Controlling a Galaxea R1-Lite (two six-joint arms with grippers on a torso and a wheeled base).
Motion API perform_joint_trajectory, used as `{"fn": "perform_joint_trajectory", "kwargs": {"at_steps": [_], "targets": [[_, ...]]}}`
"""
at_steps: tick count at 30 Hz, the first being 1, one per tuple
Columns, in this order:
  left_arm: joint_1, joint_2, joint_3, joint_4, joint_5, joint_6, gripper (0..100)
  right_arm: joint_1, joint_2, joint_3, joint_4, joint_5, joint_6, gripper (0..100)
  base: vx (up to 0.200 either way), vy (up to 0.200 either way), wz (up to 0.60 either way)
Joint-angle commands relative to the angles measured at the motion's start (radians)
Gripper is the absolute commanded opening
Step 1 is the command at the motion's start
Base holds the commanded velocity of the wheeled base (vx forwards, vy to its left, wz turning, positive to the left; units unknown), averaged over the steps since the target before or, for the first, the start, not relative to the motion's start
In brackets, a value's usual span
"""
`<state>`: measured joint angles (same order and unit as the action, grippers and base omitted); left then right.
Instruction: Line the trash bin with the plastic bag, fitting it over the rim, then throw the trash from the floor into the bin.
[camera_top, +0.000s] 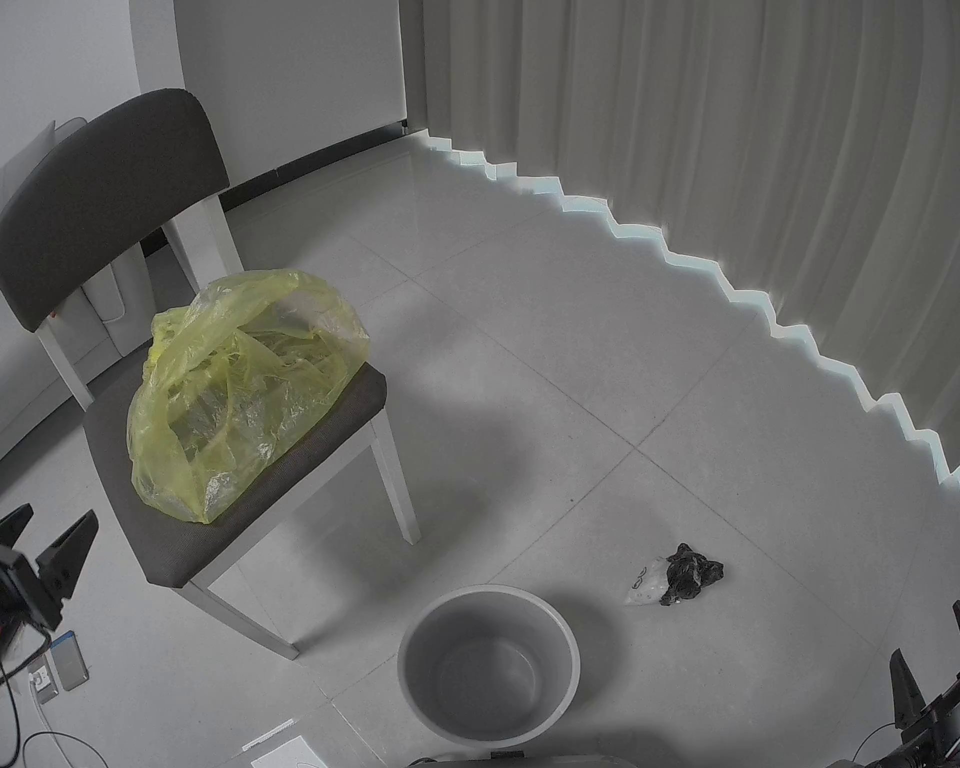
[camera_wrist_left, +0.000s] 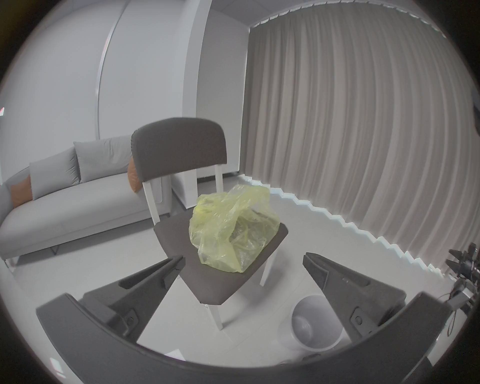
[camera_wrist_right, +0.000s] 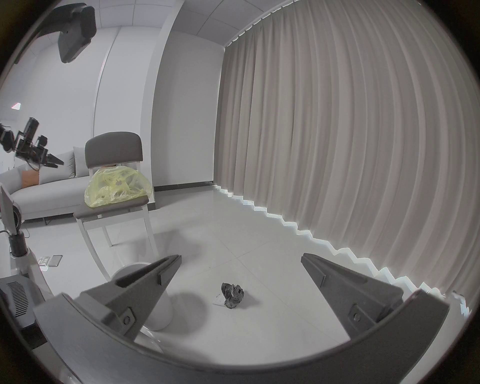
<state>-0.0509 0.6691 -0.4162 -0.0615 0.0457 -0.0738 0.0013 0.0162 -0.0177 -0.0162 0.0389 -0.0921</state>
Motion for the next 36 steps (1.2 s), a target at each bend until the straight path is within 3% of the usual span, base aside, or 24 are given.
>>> {"fn": "perform_joint_trajectory", "kwargs": {"at_steps": [1,4,6,8,9,10,11,13,14,18,23,27,36], "targets": [[-0.006,0.204,-0.072,0.000,0.072,0.012,100,0.000,-0.013,0.018,-0.007,0.001,-0.008,100,0.000,0.000,0.00],[-0.007,0.227,-0.075,0.000,0.089,0.078,100,-0.001,-0.013,0.018,-0.007,0.009,-0.038,100,0.000,0.000,0.00],[-0.007,0.241,-0.078,0.000,0.088,0.108,100,0.000,-0.015,0.013,-0.016,0.015,-0.003,100,0.000,0.000,0.00],[-0.006,0.254,-0.082,-0.001,0.086,0.115,100,0.006,-0.010,-0.084,-0.056,0.061,0.157,100,0.000,0.000,0.00],[-0.011,0.265,-0.090,-0.001,0.086,0.117,100,0.009,0.018,-0.254,-0.067,0.139,0.417,100,0.000,0.000,0.00],[-0.018,0.273,-0.095,-0.003,0.086,0.117,100,0.000,0.045,-0.343,-0.038,0.151,0.491,100,0.000,0.000,0.00],[-0.027,0.282,-0.102,-0.004,0.088,0.117,100,-0.009,0.080,-0.386,0.012,0.145,0.450,100,0.000,0.000,0.00],[-0.041,0.322,-0.124,-0.011,0.089,0.115,100,-0.020,0.180,-0.418,0.133,0.144,0.238,100,0.000,0.000,0.00],[-0.041,0.339,-0.130,-0.015,0.091,0.115,100,-0.017,0.208,-0.421,0.151,0.142,0.186,100,0.000,0.000,0.00],[-0.063,0.431,-0.167,-0.060,0.108,0.124,100,-0.018,0.334,-0.461,0.117,0.154,0.130,100,0.000,0.000,0.00],[-0.087,0.561,-0.205,-0.149,0.243,0.187,100,-0.017,0.568,-0.610,0.078,0.179,-0.018,100,0.000,0.000,0.00],[-0.107,0.603,-0.223,-0.181,0.255,0.203,100,-0.017,0.623,-0.654,0.078,0.182,-0.052,100,0.000,0.000,0.00],[-0.110,0.665,-0.289,-0.178,0.316,0.206,100,-0.017,0.611,-0.628,0.047,0.236,-0.028,100,0.000,0.000,0.00]]}}
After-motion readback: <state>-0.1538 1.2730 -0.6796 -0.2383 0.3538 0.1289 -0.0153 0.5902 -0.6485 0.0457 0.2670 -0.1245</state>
